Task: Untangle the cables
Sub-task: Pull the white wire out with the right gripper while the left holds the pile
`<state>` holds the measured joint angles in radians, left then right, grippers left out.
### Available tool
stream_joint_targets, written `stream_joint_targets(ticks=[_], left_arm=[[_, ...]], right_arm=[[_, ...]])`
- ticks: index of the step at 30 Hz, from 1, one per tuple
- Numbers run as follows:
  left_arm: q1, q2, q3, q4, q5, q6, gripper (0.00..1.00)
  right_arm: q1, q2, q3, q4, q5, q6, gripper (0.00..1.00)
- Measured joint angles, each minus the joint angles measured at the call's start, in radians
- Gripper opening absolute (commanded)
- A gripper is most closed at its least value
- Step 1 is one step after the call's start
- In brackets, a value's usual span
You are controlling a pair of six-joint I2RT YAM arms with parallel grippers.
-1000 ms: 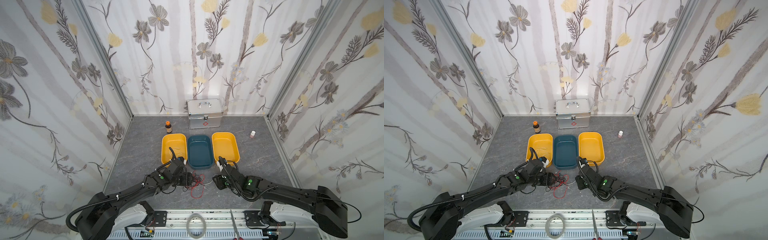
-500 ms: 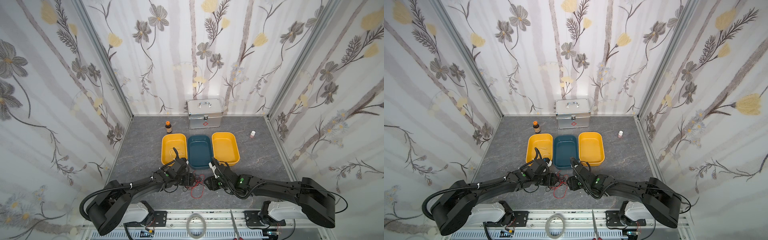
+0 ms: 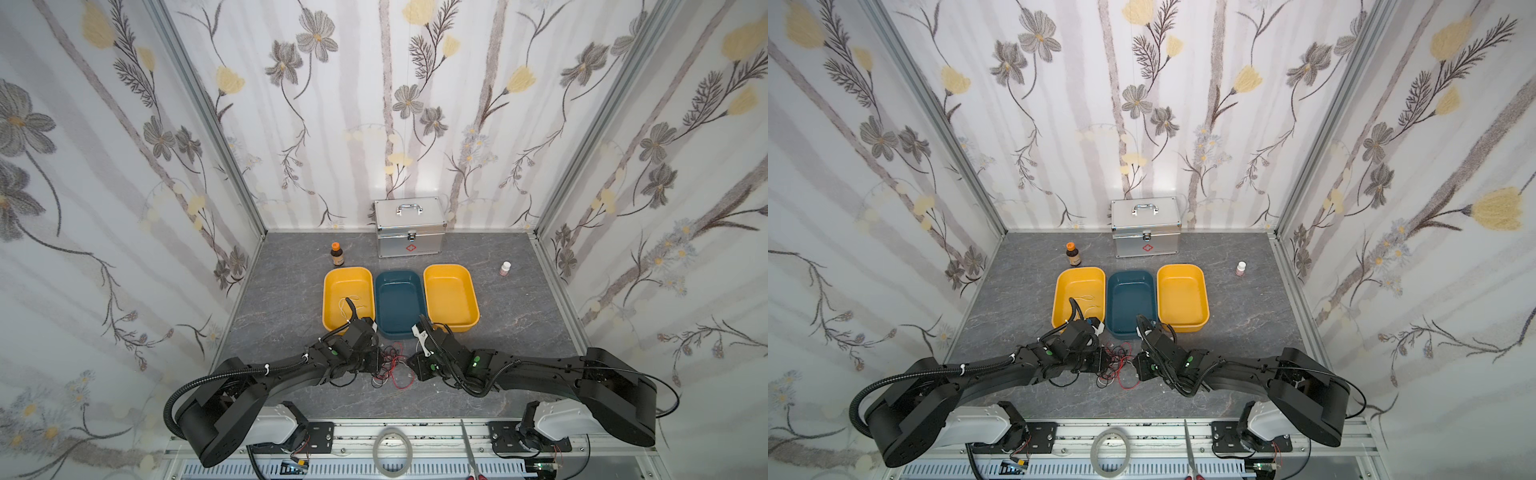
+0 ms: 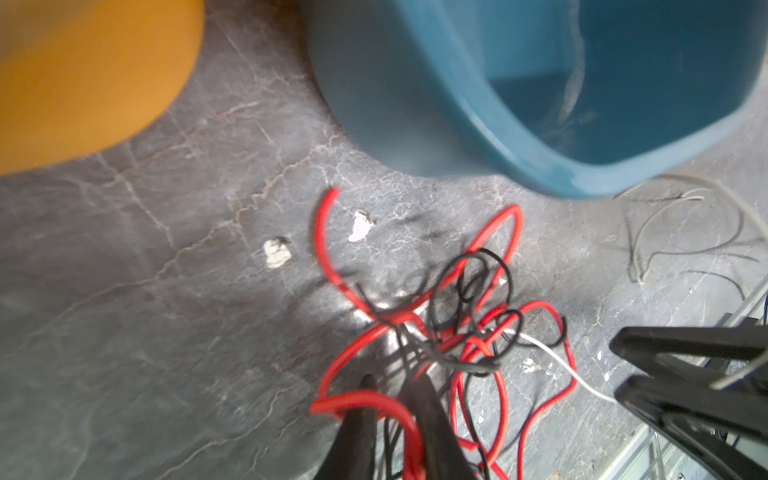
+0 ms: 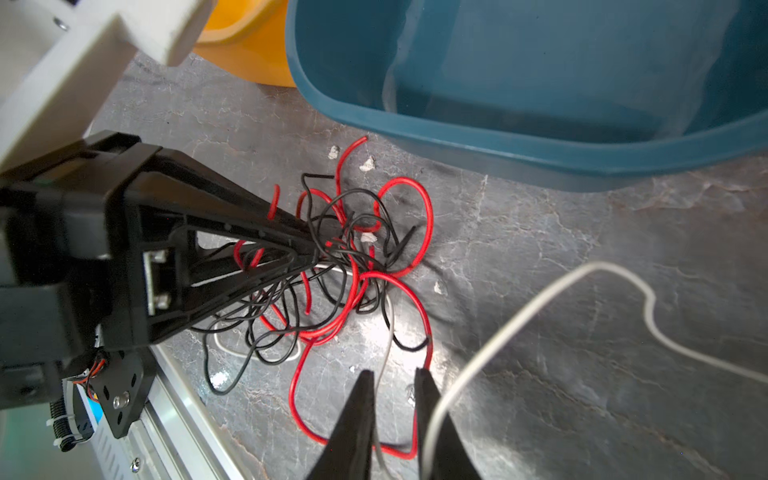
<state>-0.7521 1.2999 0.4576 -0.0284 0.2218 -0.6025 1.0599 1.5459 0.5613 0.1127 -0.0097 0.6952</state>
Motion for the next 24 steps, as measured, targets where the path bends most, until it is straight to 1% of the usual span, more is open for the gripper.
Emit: stream_joint_targets(ticks=[2, 7, 13, 15, 17, 20, 21, 24], left_arm=[[0.001, -0.005, -0.002, 0.003, 0.000, -0.001, 0.13], [0.003, -0.025, -0.012, 0.004, 0.000, -0.007, 0.07], [0.009, -0.034, -0.019, 0.008, 0.000, -0.008, 0.07], [0.013, -0.066, -0.024, 0.000, -0.003, -0.011, 0.09], [0.014, -0.084, -0.025, 0.001, -0.005, -0.015, 0.15], [0.017, -0.100, -0.026, -0.023, -0.008, -0.015, 0.36], [0.018, -0.105, -0.024, -0.036, -0.007, -0.013, 0.42], [0.019, -0.126, 0.002, -0.106, 0.000, 0.014, 0.54]], right_arm=[[0.000, -0.004, -0.009, 0.000, 0.001, 0.000, 0.09], [0.000, -0.047, -0.019, -0.011, 0.044, 0.000, 0.04], [-0.007, -0.080, -0.022, -0.059, 0.113, 0.000, 0.03], [-0.021, -0.111, -0.039, -0.084, 0.133, 0.000, 0.02], [-0.037, -0.132, -0.054, -0.109, 0.157, 0.000, 0.02], [-0.040, -0.154, -0.068, -0.142, 0.177, -0.002, 0.02], [-0.040, -0.161, -0.071, -0.144, 0.176, -0.010, 0.02], [-0.023, -0.180, -0.074, -0.139, 0.175, -0.040, 0.01]])
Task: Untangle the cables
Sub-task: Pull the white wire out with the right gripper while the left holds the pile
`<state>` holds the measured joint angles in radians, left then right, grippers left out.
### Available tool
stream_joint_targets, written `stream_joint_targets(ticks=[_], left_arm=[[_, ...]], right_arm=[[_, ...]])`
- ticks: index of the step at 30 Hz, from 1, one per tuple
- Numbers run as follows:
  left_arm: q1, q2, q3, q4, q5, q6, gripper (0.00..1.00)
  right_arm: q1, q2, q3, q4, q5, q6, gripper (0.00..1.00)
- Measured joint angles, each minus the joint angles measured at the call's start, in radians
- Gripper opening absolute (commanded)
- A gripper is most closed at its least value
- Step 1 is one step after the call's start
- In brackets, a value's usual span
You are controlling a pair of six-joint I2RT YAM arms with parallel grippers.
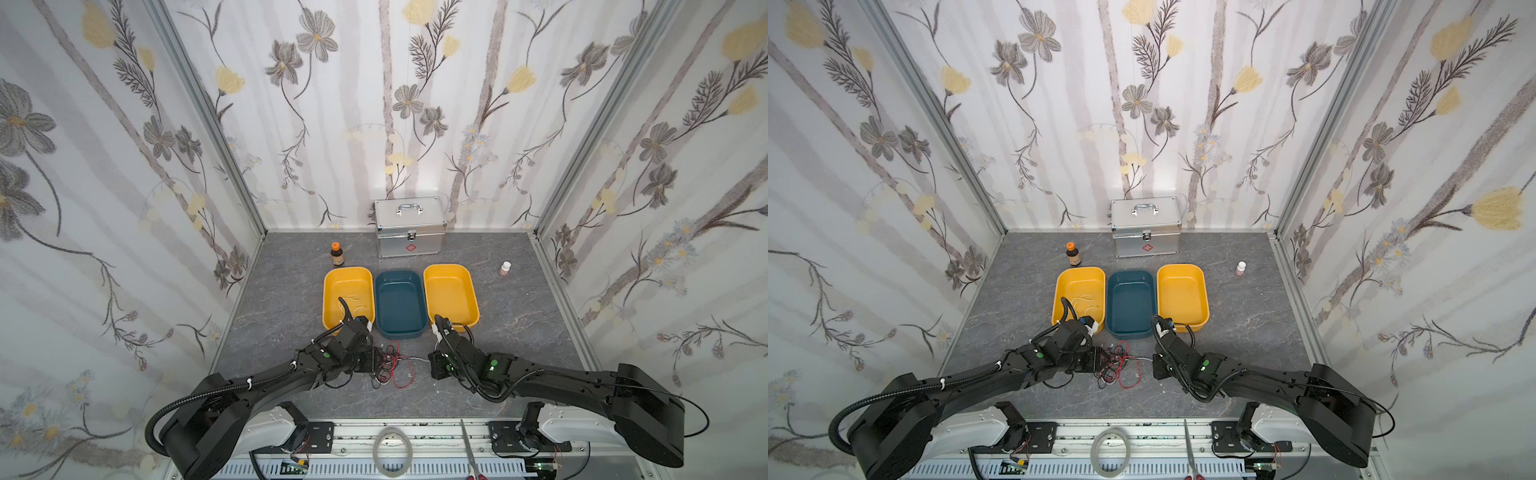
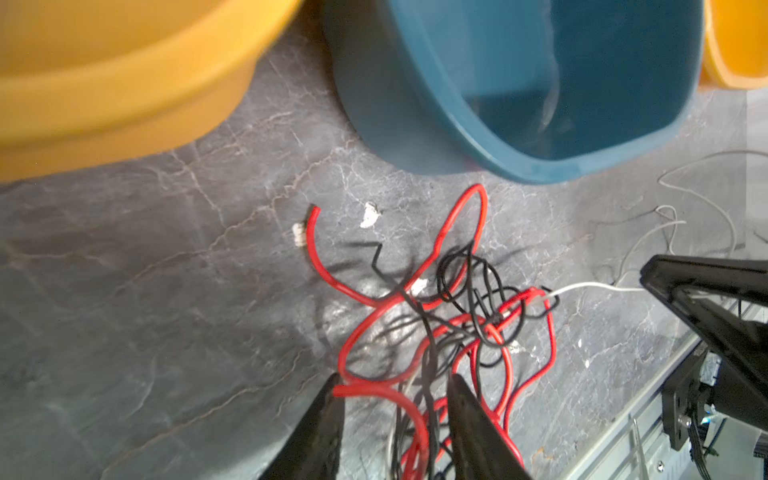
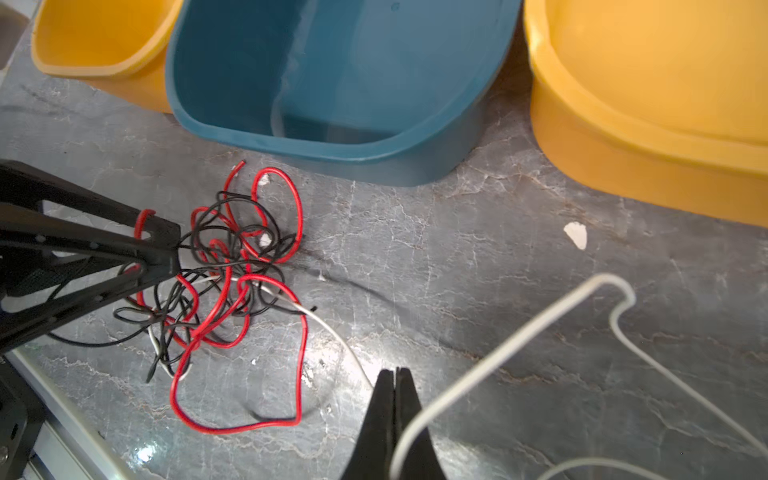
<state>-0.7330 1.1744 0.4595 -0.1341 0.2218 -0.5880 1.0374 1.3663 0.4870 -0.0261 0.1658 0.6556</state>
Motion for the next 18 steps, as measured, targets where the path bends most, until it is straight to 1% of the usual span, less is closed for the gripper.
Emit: stream_joint_targets(ticks=[4, 6, 8, 14, 18], left_arm=[[0.008, -0.043, 0.019, -0.042, 0.000, 0.036, 0.63], [0.013, -0.051, 0.019, -0.056, 0.003, 0.037, 0.74], [0.017, -0.045, 0.022, -0.061, 0.003, 0.039, 0.79], [0.029, 0.042, 0.080, -0.063, -0.001, 0.077, 0.85], [0.034, 0.106, 0.112, -0.043, 0.004, 0.114, 0.86]], right_arm=[[0.036, -0.003, 0.010, -0.002, -0.002, -0.058, 0.01], [0.049, 0.003, 0.024, -0.002, 0.015, -0.088, 0.01], [0.067, 0.008, 0.034, -0.007, 0.030, -0.116, 0.01], [0.118, 0.011, 0.060, -0.027, 0.087, -0.195, 0.01], [0.146, -0.013, 0.058, -0.026, 0.100, -0.231, 0.02]])
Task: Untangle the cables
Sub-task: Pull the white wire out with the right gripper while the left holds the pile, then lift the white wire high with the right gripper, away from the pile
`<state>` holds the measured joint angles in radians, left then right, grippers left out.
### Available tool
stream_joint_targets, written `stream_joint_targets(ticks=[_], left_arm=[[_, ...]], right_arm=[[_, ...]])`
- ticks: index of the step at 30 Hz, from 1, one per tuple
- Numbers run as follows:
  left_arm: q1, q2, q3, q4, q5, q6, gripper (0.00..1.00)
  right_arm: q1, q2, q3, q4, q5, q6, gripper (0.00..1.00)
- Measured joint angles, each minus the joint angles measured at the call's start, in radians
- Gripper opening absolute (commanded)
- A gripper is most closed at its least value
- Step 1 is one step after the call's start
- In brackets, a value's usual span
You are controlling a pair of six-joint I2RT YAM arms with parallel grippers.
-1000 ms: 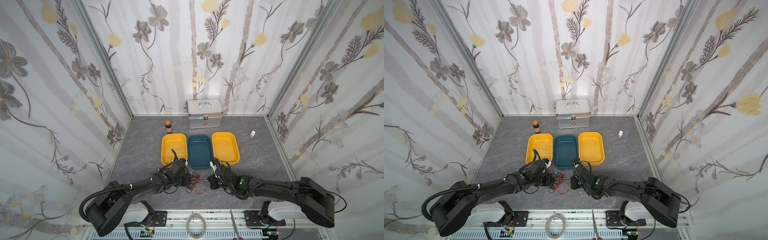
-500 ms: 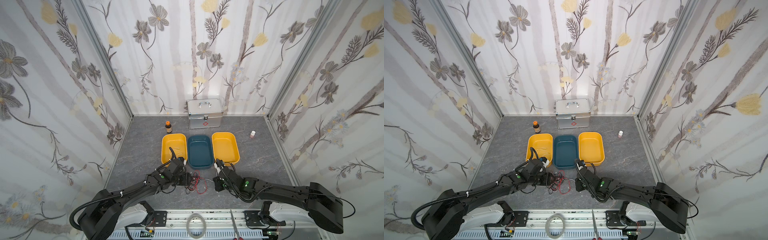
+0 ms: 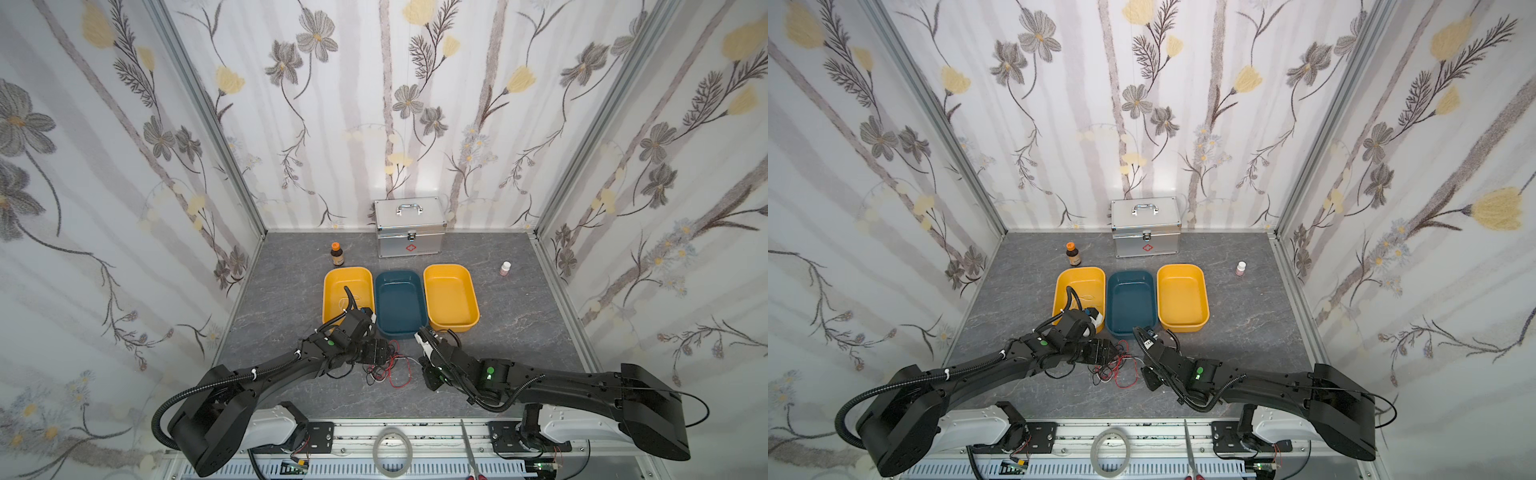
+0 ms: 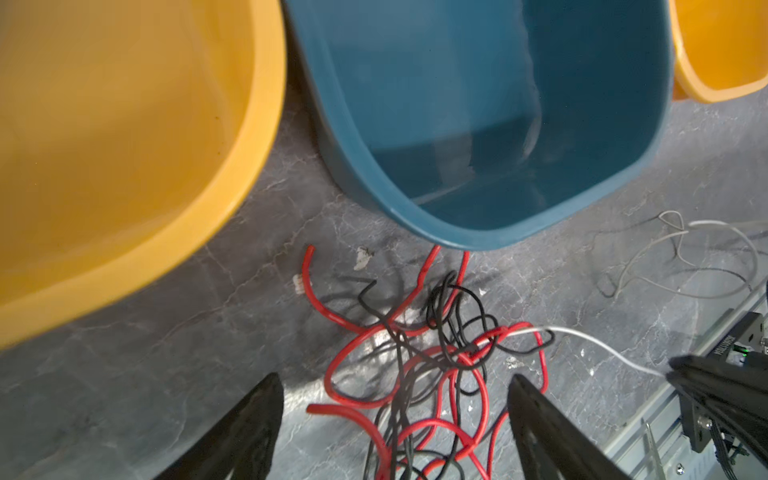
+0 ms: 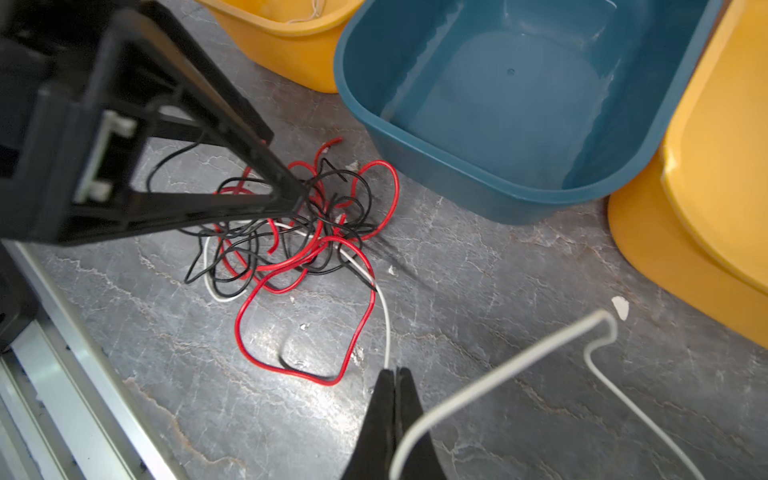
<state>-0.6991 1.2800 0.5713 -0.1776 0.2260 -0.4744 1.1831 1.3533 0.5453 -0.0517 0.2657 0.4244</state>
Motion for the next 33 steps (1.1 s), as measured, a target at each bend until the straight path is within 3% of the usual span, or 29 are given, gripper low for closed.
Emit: stream_joint_targets(ticks=[10, 11, 16, 18, 26, 33], left_arm=[[0.000, 0.164, 0.041, 0.090, 0.036, 0.039, 0.76], [0.000, 0.174, 0.043, 0.105, 0.036, 0.040, 0.73], [0.001, 0.204, 0.045, 0.134, 0.002, 0.029, 0.41], [0.002, 0.208, 0.044, 0.132, -0.006, 0.021, 0.32], [0.002, 0.186, 0.010, 0.136, -0.032, -0.020, 0.13], [0.002, 0.137, -0.025, 0.111, -0.058, -0.051, 0.06]], right_arm=[[0.009, -0.013, -0.014, 0.030, 0.018, -0.023, 0.02], [0.009, -0.013, -0.016, 0.029, 0.021, -0.023, 0.02], [0.007, -0.056, -0.026, 0.026, 0.032, -0.020, 0.02], [-0.002, -0.106, -0.042, 0.026, 0.039, -0.015, 0.02], [-0.094, -0.381, -0.133, -0.004, 0.074, 0.032, 0.02], [-0.220, -0.633, -0.171, -0.116, 0.123, 0.085, 0.01]])
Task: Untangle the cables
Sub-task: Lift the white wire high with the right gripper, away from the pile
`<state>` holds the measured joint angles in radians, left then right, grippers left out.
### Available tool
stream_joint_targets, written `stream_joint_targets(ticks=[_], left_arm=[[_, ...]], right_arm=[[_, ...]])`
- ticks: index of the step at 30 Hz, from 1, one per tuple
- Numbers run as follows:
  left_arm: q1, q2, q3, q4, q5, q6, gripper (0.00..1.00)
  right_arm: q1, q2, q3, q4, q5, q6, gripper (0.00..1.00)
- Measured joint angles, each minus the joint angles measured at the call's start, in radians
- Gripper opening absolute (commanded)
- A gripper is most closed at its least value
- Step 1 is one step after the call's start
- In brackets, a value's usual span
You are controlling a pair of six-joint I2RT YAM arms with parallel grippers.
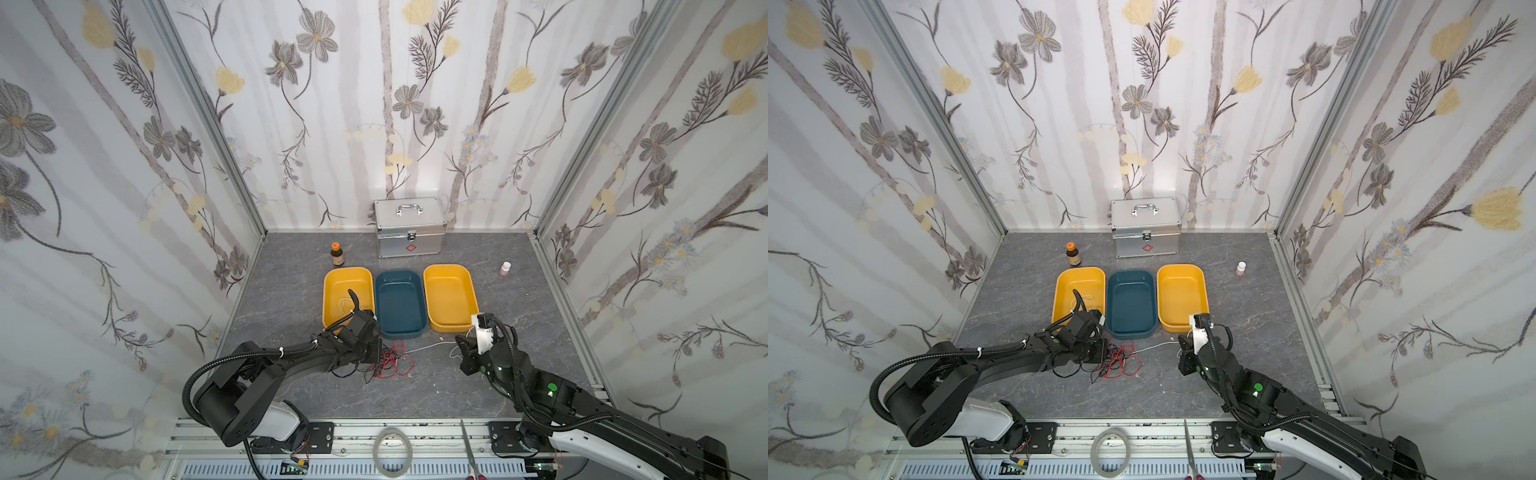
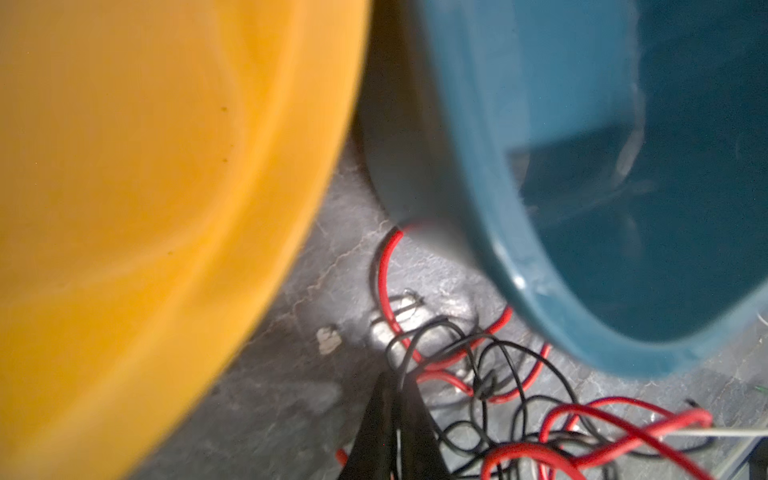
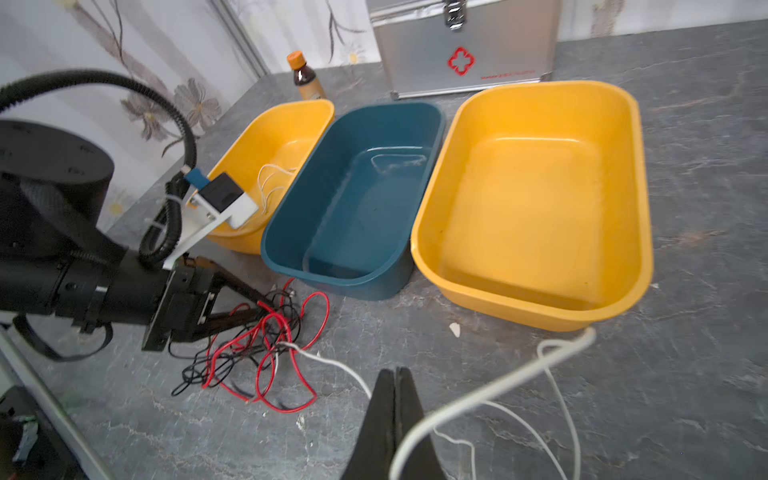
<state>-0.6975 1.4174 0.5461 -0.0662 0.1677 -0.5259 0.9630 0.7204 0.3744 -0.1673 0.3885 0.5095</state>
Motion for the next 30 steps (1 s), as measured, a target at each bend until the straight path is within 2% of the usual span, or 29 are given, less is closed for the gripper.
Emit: stream_joint_targets(ticks=[4, 14, 19, 24, 26, 30], left_arm=[[0.000, -0.031, -0.010, -0.022, -0.016, -0.010, 0.00], [0.001, -0.107, -0.040, -0.089, -0.050, -0.031, 0.00], [0.005, -0.143, -0.058, -0.107, -0.063, -0.039, 0.00], [0.007, -0.150, -0.061, -0.122, -0.063, -0.048, 0.00], [0.007, -0.156, -0.061, -0.127, -0.061, -0.050, 0.05], [0.007, -0.188, -0.052, -0.119, -0.029, -0.050, 0.19]], right_arm=[[-0.087, -0.088, 0.000, -0.055, 0.007, 0.038, 0.01], [-0.321, -0.183, 0.073, -0.212, 0.019, 0.136, 0.00], [-0.441, -0.220, 0.082, -0.228, 0.018, 0.153, 0.00], [-0.480, -0.211, 0.092, -0.229, -0.031, 0.160, 0.01], [-0.490, -0.204, 0.111, -0.221, -0.037, 0.155, 0.01], [-0.494, -0.133, 0.155, -0.190, -0.122, 0.132, 0.01]])
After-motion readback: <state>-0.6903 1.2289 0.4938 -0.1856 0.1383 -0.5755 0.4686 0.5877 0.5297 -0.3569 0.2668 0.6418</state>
